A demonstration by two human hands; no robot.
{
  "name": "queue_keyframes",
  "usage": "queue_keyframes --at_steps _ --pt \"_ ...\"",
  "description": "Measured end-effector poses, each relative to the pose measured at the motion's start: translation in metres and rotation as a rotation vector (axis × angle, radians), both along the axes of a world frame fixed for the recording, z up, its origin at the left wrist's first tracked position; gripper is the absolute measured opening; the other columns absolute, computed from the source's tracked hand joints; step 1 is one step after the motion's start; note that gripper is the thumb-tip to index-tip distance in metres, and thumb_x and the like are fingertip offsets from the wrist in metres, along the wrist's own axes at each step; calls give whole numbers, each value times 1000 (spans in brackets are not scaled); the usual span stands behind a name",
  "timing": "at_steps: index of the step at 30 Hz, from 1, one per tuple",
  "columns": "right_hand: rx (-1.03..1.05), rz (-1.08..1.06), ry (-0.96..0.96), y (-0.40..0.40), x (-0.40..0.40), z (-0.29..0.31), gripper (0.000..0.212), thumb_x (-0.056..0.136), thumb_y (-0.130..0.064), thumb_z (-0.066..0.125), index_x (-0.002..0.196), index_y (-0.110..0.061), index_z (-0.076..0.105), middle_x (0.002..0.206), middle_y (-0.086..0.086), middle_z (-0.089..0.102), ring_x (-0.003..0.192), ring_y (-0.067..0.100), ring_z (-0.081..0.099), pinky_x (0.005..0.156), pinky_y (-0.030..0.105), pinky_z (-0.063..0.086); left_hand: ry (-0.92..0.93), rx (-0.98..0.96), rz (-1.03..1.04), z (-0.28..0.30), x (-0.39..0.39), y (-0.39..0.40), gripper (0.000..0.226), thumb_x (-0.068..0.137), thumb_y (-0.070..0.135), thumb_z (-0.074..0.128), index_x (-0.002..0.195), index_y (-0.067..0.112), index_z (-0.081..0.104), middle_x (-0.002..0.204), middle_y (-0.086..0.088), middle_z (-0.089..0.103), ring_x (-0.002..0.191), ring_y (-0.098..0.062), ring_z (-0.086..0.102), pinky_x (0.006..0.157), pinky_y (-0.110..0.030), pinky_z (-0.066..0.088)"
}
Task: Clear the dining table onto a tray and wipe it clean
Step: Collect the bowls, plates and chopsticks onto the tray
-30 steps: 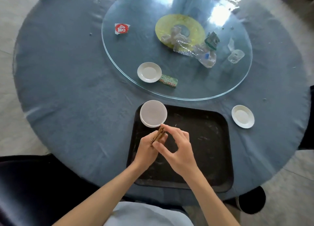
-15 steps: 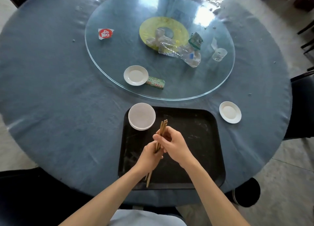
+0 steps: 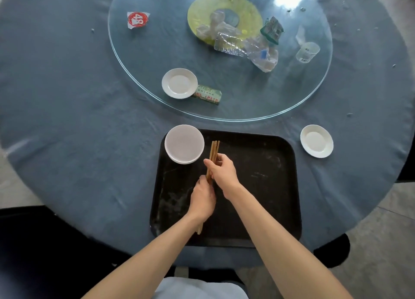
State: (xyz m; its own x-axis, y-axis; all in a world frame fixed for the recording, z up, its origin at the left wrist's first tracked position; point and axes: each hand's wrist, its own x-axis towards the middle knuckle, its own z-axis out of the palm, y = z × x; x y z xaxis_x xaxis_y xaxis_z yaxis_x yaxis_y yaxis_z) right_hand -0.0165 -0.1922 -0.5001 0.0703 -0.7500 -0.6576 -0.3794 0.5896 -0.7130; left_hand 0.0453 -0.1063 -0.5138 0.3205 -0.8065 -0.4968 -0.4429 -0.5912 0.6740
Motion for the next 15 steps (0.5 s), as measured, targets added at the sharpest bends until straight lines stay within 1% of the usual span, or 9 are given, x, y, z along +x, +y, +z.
queue_keyframes --at_steps 1,3,5,6,8,10,13,15 --pt "3 31 21 4 1 -4 42 95 -35 71 133 -23 58 120 -3 65 109 16 64 95 38 57 -4 -4 15 -2 -1 -2 28 103 18 52 130 9 49 119 -9 63 103 -19 66 84 -30 57" --pt "-29 81 74 15 -1 -10 49 95 -39 71 139 -23 56 124 -1 65 110 15 64 96 37 57 -55 -18 41 -5 -3 -5 37 101 19 57 136 9 48 123 -8 61 110 -20 64 90 -27 55" --pt "-75 79 109 26 -6 -14 48 95 -41 69 139 -24 58 122 0 66 107 12 65 88 27 55 -147 -32 47 -5 -4 -4 36 100 18 59 134 10 51 123 -7 60 109 -18 62 92 -25 52" --pt "-89 67 120 31 -9 -14 47 96 -41 69 138 -24 58 120 -1 66 105 10 65 83 22 53 -181 -39 49 -5 -5 -3 34 100 18 59 132 12 53 122 -6 59 107 -17 62 93 -27 54" --pt "-103 51 141 38 -14 -14 45 97 -37 69 139 -26 57 115 -3 66 100 6 64 74 15 49 -209 -54 62 -3 -5 1 33 100 18 57 133 12 54 123 -6 58 108 -16 60 93 -30 55" --pt "-115 51 150 42 -17 -13 43 97 -32 69 138 -27 56 110 -4 67 95 4 66 71 13 49 -229 -63 72 -1 -5 4 35 102 20 55 136 12 55 125 -6 58 110 -16 59 91 -25 51" --pt "-132 56 166 43 -19 -13 40 98 -29 69 136 -26 58 105 -5 69 92 4 67 73 15 52 -263 -51 81 1 -6 7 33 103 25 52 135 16 58 124 -4 58 109 -14 58 82 -20 47" --pt "-141 70 194 42 -20 -14 37 98 -27 69 133 -25 60 102 -7 69 90 3 66 74 17 52 -278 -39 73 2 -6 10 35 103 29 52 136 17 57 124 -3 56 109 -13 57 80 -20 49"
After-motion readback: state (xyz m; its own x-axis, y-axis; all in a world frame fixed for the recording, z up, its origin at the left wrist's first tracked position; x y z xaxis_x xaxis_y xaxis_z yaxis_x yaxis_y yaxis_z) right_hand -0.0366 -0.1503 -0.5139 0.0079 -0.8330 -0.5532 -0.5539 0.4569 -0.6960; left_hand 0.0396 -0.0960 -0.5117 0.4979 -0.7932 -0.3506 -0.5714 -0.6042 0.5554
